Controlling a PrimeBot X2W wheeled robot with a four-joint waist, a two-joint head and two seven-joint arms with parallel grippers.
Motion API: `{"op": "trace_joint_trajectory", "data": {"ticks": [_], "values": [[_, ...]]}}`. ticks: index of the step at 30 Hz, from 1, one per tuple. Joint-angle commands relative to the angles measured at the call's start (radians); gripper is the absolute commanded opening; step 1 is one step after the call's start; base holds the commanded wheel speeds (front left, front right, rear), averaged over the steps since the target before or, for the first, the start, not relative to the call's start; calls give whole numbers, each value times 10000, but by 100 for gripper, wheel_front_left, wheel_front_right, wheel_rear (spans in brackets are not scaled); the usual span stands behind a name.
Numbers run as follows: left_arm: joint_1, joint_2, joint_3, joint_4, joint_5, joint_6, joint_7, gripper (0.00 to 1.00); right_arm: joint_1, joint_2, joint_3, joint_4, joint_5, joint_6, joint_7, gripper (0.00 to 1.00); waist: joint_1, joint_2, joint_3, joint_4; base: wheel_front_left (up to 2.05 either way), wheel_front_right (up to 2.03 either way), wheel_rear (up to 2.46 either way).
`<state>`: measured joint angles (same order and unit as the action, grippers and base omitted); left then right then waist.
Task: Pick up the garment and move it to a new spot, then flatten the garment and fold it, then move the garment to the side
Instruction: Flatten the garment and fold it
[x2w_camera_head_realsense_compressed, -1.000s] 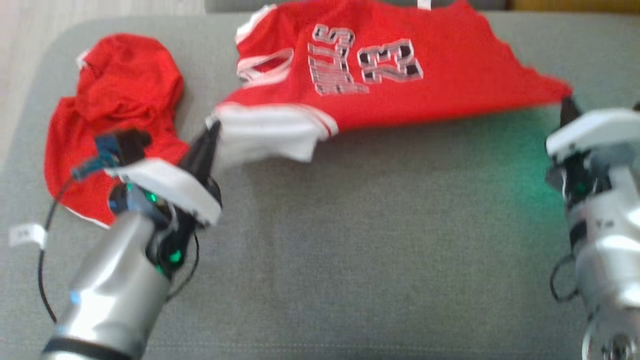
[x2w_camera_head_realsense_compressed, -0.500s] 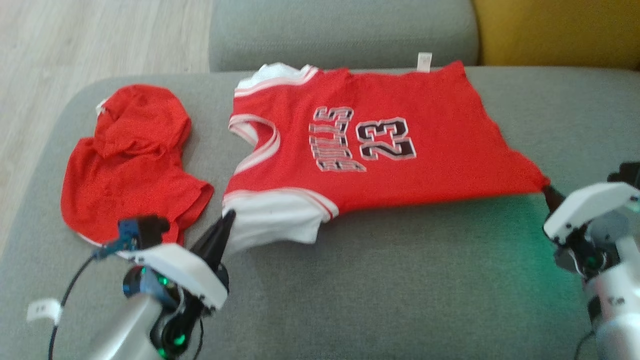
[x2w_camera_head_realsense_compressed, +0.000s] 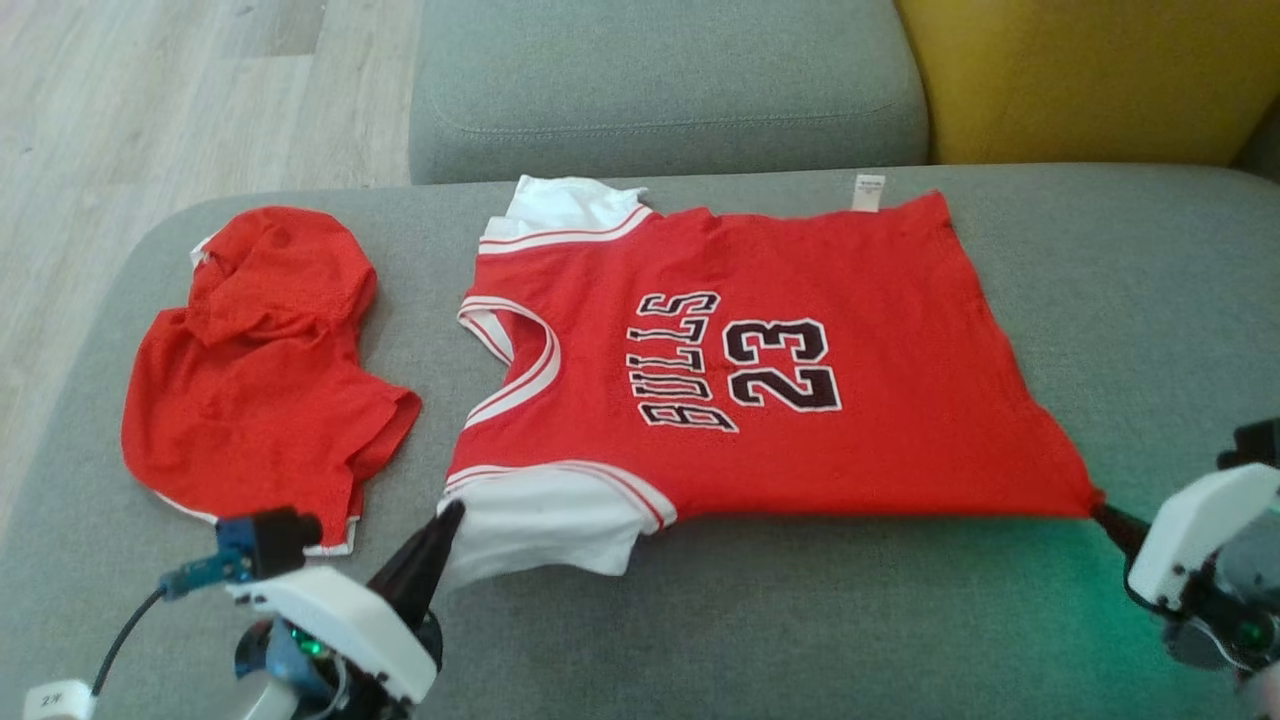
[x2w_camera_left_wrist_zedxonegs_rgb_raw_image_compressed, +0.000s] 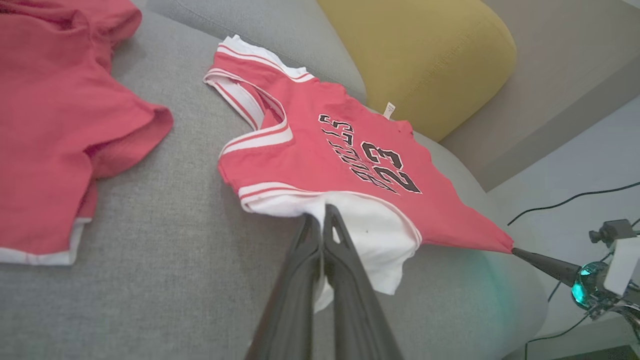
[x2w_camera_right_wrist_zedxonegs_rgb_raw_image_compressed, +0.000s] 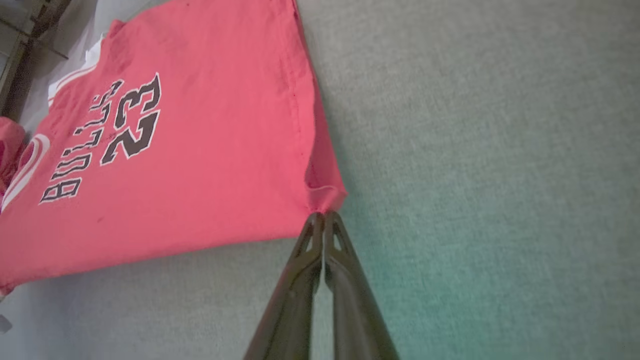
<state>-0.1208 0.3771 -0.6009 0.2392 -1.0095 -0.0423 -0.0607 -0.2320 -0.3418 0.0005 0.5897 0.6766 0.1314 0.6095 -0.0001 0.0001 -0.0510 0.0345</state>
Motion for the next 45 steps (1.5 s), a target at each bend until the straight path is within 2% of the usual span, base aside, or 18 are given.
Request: {"op": "trace_joint_trajectory", "data": {"ticks": [1, 10, 24, 32, 45], "values": [[-278, 385, 517, -478, -218, 59, 64, 0, -44, -422, 39, -648, 141, -7, 223, 0, 1, -1, -20, 2, 0, 0, 0], [500, 1093, 589, -1715, -778, 144, 810, 0, 1182, -431, -807, -2352, 289, -7, 2024, 0, 1, -1, -151, 66, 0, 0, 0], [1453, 2317, 149, -3378, -1433, -77, 2337, 0, 2883, -69, -2381, -4799, 290, -7, 4855, 0, 1, -1, -278, 173, 0, 0, 0], [1112, 2409, 315, -3566, -1442, 218, 2532, 0, 2512, 154, -2527, -5264, -136, -7, 5074, 0, 1, -1, -64, 159, 0, 0, 0], [-1098, 2206, 346, -3100, -1398, 273, 3672, 0, 519, 306, -2115, -4686, -1079, -7, 4695, 0, 1, -1, 793, 147, 0, 0, 0]]}}
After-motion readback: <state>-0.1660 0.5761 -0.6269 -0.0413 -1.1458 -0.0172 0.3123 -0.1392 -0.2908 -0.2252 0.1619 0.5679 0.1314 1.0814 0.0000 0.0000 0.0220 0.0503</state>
